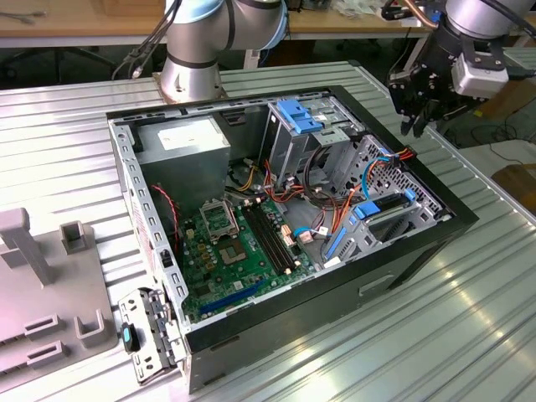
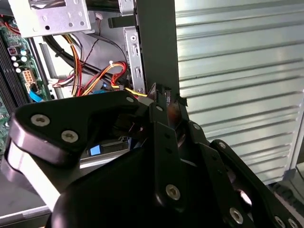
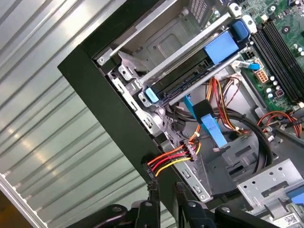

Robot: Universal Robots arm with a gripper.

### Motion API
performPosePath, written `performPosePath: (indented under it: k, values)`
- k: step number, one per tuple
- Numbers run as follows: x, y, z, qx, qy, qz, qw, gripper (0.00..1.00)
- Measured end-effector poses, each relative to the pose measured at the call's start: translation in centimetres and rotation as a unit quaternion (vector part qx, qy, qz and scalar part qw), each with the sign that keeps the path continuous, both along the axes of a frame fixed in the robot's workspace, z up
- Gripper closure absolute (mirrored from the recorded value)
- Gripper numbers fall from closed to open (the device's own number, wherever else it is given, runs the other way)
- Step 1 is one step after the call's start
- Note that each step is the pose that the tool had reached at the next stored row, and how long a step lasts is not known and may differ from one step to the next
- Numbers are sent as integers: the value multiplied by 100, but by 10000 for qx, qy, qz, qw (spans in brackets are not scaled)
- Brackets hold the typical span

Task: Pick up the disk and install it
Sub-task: 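Insert the first disk wire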

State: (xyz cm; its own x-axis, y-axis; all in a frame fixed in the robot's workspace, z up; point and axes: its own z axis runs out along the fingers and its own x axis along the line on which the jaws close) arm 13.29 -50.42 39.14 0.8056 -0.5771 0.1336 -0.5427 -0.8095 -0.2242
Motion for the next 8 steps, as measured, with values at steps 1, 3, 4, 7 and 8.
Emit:
performPosePath:
  k: [1,3,4,7,8]
  values:
    - [1,0,-2,0,0,73,10000,75]
    - [4,0,-12,1,0,240,9997,75]
    - [9,0,-22,-4,-1,341,9994,75]
    - [15,-15,-57,-32,-3,469,9989,75]
    - [18,-19,-68,-43,-3,497,9988,75]
